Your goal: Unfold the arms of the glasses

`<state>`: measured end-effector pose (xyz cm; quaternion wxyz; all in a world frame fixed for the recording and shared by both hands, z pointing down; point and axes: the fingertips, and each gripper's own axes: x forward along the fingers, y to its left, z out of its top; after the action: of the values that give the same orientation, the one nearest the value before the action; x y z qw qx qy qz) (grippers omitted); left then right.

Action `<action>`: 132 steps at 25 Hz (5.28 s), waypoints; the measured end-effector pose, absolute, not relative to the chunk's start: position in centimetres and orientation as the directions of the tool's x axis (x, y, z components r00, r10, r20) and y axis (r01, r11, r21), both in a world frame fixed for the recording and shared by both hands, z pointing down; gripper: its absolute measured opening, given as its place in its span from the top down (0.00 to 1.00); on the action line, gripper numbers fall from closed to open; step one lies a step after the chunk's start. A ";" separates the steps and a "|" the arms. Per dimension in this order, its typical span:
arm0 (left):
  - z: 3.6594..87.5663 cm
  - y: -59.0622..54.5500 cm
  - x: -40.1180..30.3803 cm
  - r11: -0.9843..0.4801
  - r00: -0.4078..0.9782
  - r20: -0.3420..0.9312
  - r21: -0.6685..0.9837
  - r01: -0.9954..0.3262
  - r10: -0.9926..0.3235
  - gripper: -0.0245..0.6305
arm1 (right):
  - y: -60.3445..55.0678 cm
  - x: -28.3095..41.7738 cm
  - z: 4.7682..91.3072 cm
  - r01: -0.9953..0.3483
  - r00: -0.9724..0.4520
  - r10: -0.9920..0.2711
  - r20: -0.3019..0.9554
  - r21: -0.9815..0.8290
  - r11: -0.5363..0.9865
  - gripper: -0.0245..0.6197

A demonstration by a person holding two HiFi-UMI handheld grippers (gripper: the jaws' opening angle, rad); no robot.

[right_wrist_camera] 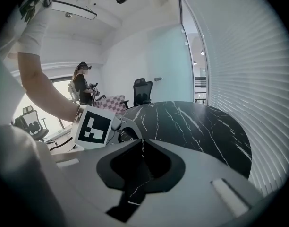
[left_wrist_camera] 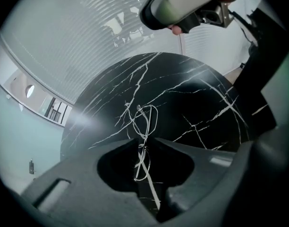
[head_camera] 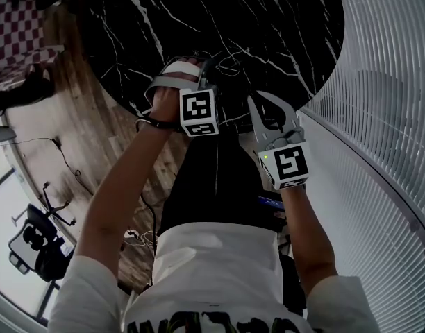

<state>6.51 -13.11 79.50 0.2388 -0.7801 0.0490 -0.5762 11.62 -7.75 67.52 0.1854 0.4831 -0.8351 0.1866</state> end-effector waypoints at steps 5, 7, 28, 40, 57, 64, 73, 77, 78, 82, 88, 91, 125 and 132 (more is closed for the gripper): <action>79.4 -13.4 7.0 -0.867 0.334 0.868 -0.450 0.215 -0.368 0.89 | -7.3 12.2 67.8 -0.883 -0.452 -0.741 0.497 -0.134 0.449 0.94; 79.0 -13.8 7.2 -0.863 0.345 0.860 -0.461 0.205 -0.377 0.90 | -7.3 12.4 67.8 -0.887 -0.446 -0.744 0.498 -0.132 0.443 0.95; 66.1 -13.5 6.1 -0.912 0.615 0.710 -0.096 -0.398 -0.344 0.95 | -9.3 12.2 59.8 -0.886 -0.455 -0.792 0.406 -0.122 0.447 0.96; 52.9 -10.0 4.3 -0.822 0.772 0.526 0.217 -0.527 -0.356 0.95 | -9.5 9.0 47.4 -0.821 -0.564 -0.771 0.295 -0.097 0.563 0.95; 40.4 -5.3 2.0 -0.710 0.865 0.263 0.495 -0.501 -0.427 0.95 | -7.8 3.7 33.9 -0.668 -0.741 -0.660 0.126 -0.244 0.703 0.84; 39.7 -4.6 1.8 -0.728 0.880 0.248 0.494 -0.475 -0.406 0.95 | -8.4 3.6 33.1 -0.619 -0.774 -0.626 0.094 -0.315 0.719 0.82; 40.1 -4.0 1.5 -0.735 0.892 0.254 0.505 -0.453 -0.374 0.95 | -8.6 3.7 33.4 -0.543 -0.808 -0.587 0.046 -0.444 0.713 0.78; 40.6 -3.7 1.4 -0.732 0.891 0.267 0.507 -0.455 -0.368 0.95 | -8.2 3.4 33.8 -0.543 -0.813 -0.579 0.056 -0.432 0.720 0.84; 40.6 -3.7 1.3 -0.732 0.890 0.269 0.506 -0.456 -0.369 0.95 | -8.1 3.5 33.8 -0.544 -0.813 -0.580 0.056 -0.429 0.721 0.89; 40.6 -4.0 0.8 -0.714 0.885 0.267 0.522 -0.466 -0.382 0.95 | -7.9 3.3 33.6 -0.542 -0.814 -0.580 0.048 -0.423 0.726 0.90; 41.0 -4.3 0.1 -0.682 0.874 0.263 0.549 -0.483 -0.408 0.95 | -7.4 3.3 33.6 -0.543 -0.813 -0.581 0.041 -0.412 0.732 0.90; 41.2 -4.6 -0.4 -0.666 0.869 0.262 0.561 -0.491 -0.420 0.95 | -7.1 3.3 33.7 -0.544 -0.813 -0.581 0.039 -0.409 0.733 0.90; 41.5 -9.6 -4.5 -0.533 0.816 0.238 0.655 -0.536 -0.527 0.95 | -2.7 5.2 37.3 -0.562 -0.824 -0.556 0.111 -0.294 0.773 0.91; 41.2 -10.0 -4.5 -0.527 0.808 0.259 0.647 -0.552 -0.529 0.95 | -2.3 5.5 38.4 -0.573 -0.819 -0.552 0.155 -0.272 0.773 0.91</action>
<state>-4.55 -9.97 41.21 -0.3756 -0.8736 0.3092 -0.0155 5.50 -2.30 38.42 0.0332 0.2989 -0.9410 0.1553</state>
